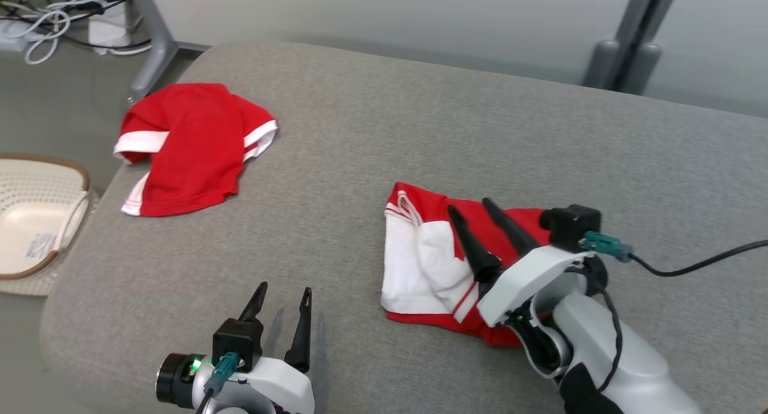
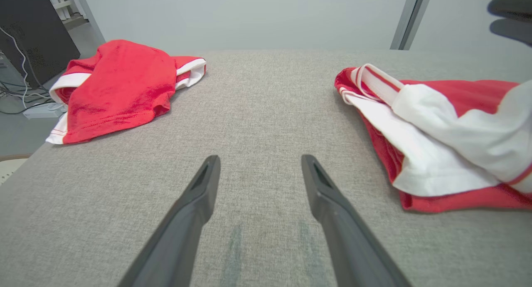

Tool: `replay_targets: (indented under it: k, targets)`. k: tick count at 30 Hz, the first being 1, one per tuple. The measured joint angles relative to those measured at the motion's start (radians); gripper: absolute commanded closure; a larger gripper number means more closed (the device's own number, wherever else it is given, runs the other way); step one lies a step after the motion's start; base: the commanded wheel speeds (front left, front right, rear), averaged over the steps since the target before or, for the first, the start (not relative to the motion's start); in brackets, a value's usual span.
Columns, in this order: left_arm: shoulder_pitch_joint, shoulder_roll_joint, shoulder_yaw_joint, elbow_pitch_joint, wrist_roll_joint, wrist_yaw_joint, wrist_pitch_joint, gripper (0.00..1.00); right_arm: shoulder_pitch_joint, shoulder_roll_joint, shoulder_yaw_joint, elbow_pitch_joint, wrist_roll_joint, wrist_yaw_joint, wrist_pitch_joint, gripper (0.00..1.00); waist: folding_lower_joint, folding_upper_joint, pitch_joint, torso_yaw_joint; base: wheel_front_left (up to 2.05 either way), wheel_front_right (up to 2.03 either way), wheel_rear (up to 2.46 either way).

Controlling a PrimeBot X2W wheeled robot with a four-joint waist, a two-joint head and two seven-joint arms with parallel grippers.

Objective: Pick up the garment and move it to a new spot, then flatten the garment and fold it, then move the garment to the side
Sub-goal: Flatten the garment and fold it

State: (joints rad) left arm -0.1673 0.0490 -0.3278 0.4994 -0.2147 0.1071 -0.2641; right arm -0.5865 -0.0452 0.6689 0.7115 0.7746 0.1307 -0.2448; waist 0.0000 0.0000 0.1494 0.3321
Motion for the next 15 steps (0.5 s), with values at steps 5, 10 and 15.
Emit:
replay_targets:
  k: [5,10,15]
  targets:
    - [-0.001,0.000,0.025,-0.007,0.007,0.001,0.000,0.00,-0.003,-0.001,-0.169,0.029,-0.133,0.000,-0.015,0.00,0.0000,0.0000,-0.009,-0.058,0.00,0.00,0.00]
    - [-0.007,-0.001,0.056,-0.013,0.018,0.004,0.000,0.00,0.114,-0.004,-0.416,-0.058,-0.339,0.000,-0.017,0.00,0.0000,0.0000,-0.013,-0.135,0.00,0.00,0.00]
    - [-0.011,-0.001,0.085,-0.015,0.030,0.006,0.000,0.00,0.207,-0.003,-0.545,-0.139,-0.446,0.000,-0.017,0.00,0.0000,0.0000,-0.013,-0.187,0.00,0.00,0.00]
